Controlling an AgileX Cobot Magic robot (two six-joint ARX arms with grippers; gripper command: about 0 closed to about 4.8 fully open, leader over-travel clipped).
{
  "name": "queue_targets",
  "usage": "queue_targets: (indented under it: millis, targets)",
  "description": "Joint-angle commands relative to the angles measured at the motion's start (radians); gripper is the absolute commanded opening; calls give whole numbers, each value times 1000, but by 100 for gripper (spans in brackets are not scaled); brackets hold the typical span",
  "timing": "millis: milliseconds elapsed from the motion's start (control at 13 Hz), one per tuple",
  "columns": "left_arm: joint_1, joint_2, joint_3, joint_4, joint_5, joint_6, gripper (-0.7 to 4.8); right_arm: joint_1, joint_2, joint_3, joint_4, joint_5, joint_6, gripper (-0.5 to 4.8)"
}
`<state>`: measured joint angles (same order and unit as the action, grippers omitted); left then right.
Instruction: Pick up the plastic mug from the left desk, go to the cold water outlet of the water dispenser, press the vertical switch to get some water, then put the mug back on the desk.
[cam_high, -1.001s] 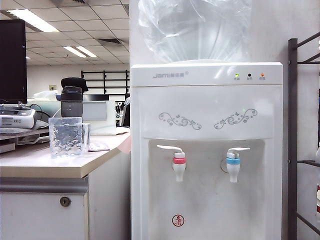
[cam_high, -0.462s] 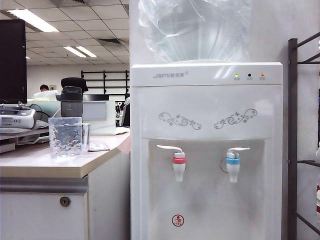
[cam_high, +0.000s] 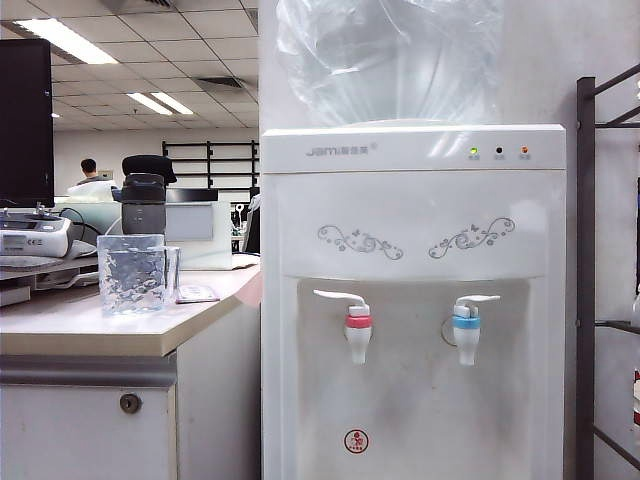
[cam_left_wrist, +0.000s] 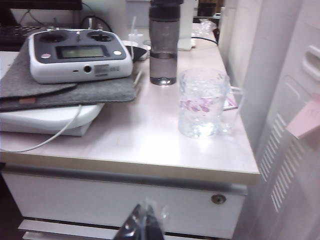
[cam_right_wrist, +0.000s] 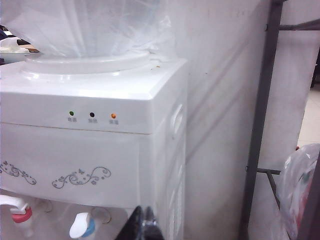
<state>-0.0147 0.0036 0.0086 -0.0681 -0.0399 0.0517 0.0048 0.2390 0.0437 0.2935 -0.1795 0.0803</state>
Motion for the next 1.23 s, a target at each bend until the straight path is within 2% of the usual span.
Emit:
queue_targets:
  millis: [77,462,539,616,693,1232]
  targets:
    - [10,-2,0,5,18,-1,34,1,-1,3,-7,-2,-2,-5]
    - [10,-2,0,3,18,0,34,1,0,3,-29,-2,-2,-5]
    - [10,-2,0,2,18,0,34,0,-108,-39,-84,112,-3,-5]
    - [10,-2,0,2,18,0,34,0,-182,-39,-186,156,-3,-5]
    - [10,-2,0,2,18,0,34,-1,-236,-39,-246,163,-3,-5]
    - [10,-2,0,1,18,0,34,0,-237,-39,-245,155,-3,-5]
